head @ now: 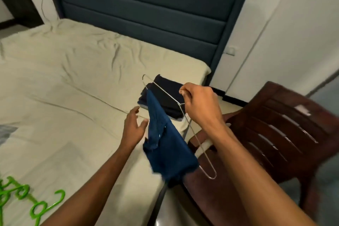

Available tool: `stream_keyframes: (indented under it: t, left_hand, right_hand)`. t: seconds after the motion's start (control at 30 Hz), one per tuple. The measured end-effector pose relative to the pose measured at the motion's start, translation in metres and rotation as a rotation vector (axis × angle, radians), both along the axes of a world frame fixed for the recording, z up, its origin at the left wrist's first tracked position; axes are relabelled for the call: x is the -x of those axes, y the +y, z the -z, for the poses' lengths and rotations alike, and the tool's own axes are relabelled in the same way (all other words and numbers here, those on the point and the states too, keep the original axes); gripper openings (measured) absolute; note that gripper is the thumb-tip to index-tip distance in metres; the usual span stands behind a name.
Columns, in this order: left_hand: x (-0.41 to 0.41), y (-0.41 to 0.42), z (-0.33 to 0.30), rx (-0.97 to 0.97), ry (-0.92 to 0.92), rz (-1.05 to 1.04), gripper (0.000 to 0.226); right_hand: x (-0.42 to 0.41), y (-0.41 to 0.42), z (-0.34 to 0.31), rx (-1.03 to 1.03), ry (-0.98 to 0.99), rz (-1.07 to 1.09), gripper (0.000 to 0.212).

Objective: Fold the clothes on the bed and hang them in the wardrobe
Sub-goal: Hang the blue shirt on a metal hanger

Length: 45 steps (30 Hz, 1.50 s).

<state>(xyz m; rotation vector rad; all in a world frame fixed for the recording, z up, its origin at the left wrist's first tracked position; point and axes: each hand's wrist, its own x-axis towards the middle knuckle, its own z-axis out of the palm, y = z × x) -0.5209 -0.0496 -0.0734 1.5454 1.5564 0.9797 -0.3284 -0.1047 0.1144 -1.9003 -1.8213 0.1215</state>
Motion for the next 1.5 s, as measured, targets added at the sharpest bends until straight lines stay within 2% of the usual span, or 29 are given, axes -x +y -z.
stream_keyframes:
  t: [0.2,0.4,0.53,0.7,0.83,0.87,0.97,1.03,1.1,1.17,1.27,1.33,1.4,1.5]
  left_hand:
    - [-0.068,-0.033,-0.105,-0.036,-0.366,0.239,0.076]
    - [-0.146,-0.093,-0.188,-0.105,-0.610,0.516,0.030]
    - [-0.191,-0.128,-0.242,-0.097,-0.729,0.723,0.039]
    - [-0.239,-0.187,-0.305,-0.003,-0.870,1.026,0.040]
    - [-0.266,-0.240,-0.346,0.010,-0.951,1.217,0.057]
    - [-0.273,-0.252,-0.355,-0.003,-0.964,1.240,0.051]
    - [-0.290,-0.287,-0.380,-0.018,-1.068,1.300,0.010]
    - [-0.299,-0.315,-0.401,-0.046,-1.076,1.370,0.013]
    - [-0.303,-0.341,-0.422,-0.232,-0.973,1.496,0.015]
    - [-0.305,-0.376,-0.450,-0.501,-0.830,1.625,0.035]
    - [-0.309,-0.436,-0.496,-1.033,-0.649,1.603,0.042]
    - [-0.312,-0.485,-0.519,-1.249,-0.666,1.561,0.046]
    - [-0.316,-0.531,-0.533,-1.378,-0.743,1.448,0.047]
    - [-0.315,-0.613,-0.549,-1.408,-0.908,1.336,0.046]
  right_hand:
    - [-0.057,-0.084,-0.101,-0.090,-0.076,0.086,0.017]
    - [-0.110,-0.179,-0.188,-0.186,-0.186,0.237,0.016]
    - [-0.140,-0.252,-0.239,-0.221,-0.172,0.392,0.013]
    - [-0.147,-0.346,-0.292,-0.217,-0.174,0.553,0.008]
    - [-0.136,-0.424,-0.322,-0.248,-0.201,0.692,0.006]
    - [-0.133,-0.442,-0.329,-0.261,-0.219,0.725,0.006]
    - [-0.122,-0.495,-0.349,-0.298,-0.267,0.838,0.006]
    - [-0.112,-0.534,-0.364,-0.326,-0.324,0.915,0.008]
    - [-0.101,-0.567,-0.378,-0.342,-0.366,0.992,0.009]
    - [-0.087,-0.603,-0.395,-0.353,-0.425,1.069,0.010]
    - [-0.063,-0.657,-0.422,-0.366,-0.502,1.173,0.010]
    - [-0.047,-0.693,-0.437,-0.389,-0.563,1.237,0.009]
    - [-0.034,-0.726,-0.449,-0.422,-0.634,1.307,0.010]
    - [-0.003,-0.789,-0.462,-0.484,-0.739,1.468,0.018]
